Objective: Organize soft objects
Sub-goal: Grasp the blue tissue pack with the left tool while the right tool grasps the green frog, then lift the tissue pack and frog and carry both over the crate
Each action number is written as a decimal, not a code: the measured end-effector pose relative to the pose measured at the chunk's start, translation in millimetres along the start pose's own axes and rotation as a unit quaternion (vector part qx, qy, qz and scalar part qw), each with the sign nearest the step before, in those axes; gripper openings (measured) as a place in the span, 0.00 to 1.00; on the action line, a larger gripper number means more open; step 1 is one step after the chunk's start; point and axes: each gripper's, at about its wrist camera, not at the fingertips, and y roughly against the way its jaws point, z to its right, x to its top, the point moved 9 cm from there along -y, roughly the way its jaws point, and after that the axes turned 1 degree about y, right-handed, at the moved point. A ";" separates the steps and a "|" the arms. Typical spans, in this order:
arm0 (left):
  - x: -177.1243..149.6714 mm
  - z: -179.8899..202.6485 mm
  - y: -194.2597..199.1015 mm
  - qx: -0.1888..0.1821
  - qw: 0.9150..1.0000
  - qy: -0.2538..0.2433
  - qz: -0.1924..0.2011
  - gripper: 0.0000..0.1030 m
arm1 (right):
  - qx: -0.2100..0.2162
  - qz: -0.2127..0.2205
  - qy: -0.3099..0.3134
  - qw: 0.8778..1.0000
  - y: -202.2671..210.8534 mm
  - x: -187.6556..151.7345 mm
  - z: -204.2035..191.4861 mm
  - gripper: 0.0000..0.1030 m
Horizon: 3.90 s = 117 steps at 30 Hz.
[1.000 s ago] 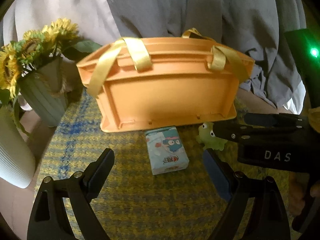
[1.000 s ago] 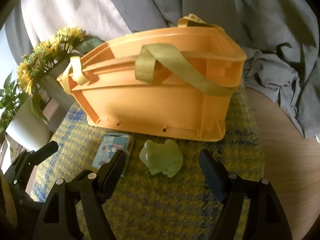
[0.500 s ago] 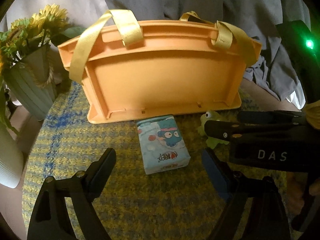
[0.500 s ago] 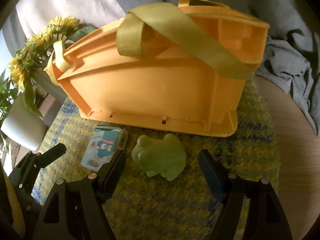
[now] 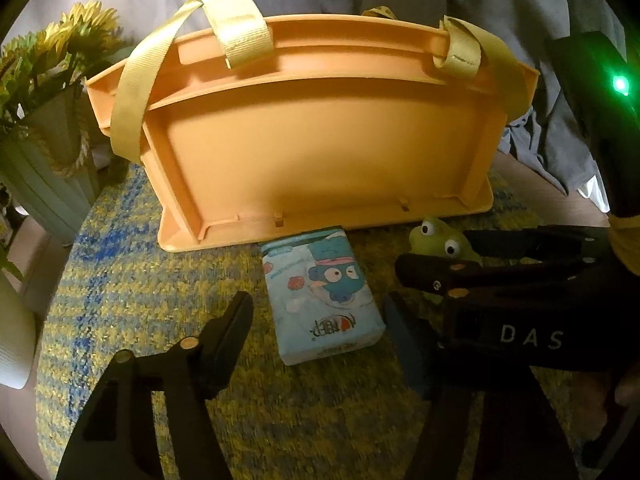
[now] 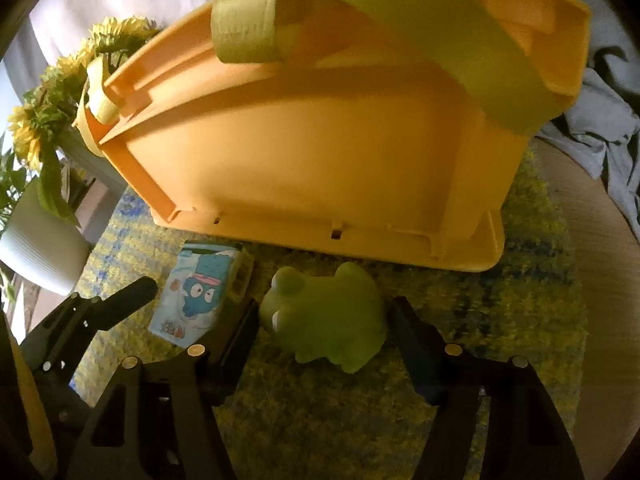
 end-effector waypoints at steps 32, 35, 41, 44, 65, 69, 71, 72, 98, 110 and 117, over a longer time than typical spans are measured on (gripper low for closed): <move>2.3 -16.8 60.0 0.016 0.998 0.020 0.049 0.53 | -0.032 0.057 -0.014 0.998 44.8 -11.7 -0.9 0.62; 6.9 -17.4 75.6 0.013 0.998 0.024 0.064 0.52 | -0.043 0.071 -0.015 0.996 60.5 -10.4 -4.8 0.63; 16.5 -18.9 104.8 0.009 0.995 0.031 0.094 0.52 | -0.042 0.092 -0.019 0.995 89.4 -11.1 -8.8 0.63; 20.5 -18.1 118.7 0.011 0.993 0.029 0.111 0.51 | -0.041 0.103 -0.019 0.994 102.1 -11.1 -12.0 0.63; 58.8 -19.1 197.5 0.010 0.977 0.034 0.209 0.51 | -0.056 0.199 -0.007 0.978 183.6 10.7 -36.1 0.63; 67.7 -19.3 207.4 0.009 0.974 0.034 0.225 0.51 | -0.060 0.218 -0.003 0.974 198.5 18.6 -40.3 0.63; 72.7 -20.0 211.1 0.008 0.972 0.034 0.232 0.51 | -0.061 0.228 -0.002 0.972 204.5 22.6 -41.8 0.63; 75.5 -20.3 213.8 0.009 0.971 0.034 0.238 0.51 | -0.061 0.231 -0.001 0.971 206.9 24.2 -42.2 0.63; 156.4 -32.1 226.8 0.030 0.946 0.011 0.322 0.51 | -0.079 0.315 0.022 0.946 237.0 99.8 -48.6 0.63; 189.6 -38.7 184.6 0.032 0.953 0.011 0.301 0.51 | -0.086 0.303 0.015 0.949 210.3 137.9 -30.9 0.63; 201.3 -43.5 145.7 0.034 0.963 0.008 0.268 0.51 | -0.092 0.271 0.014 0.958 175.8 153.8 -17.2 0.63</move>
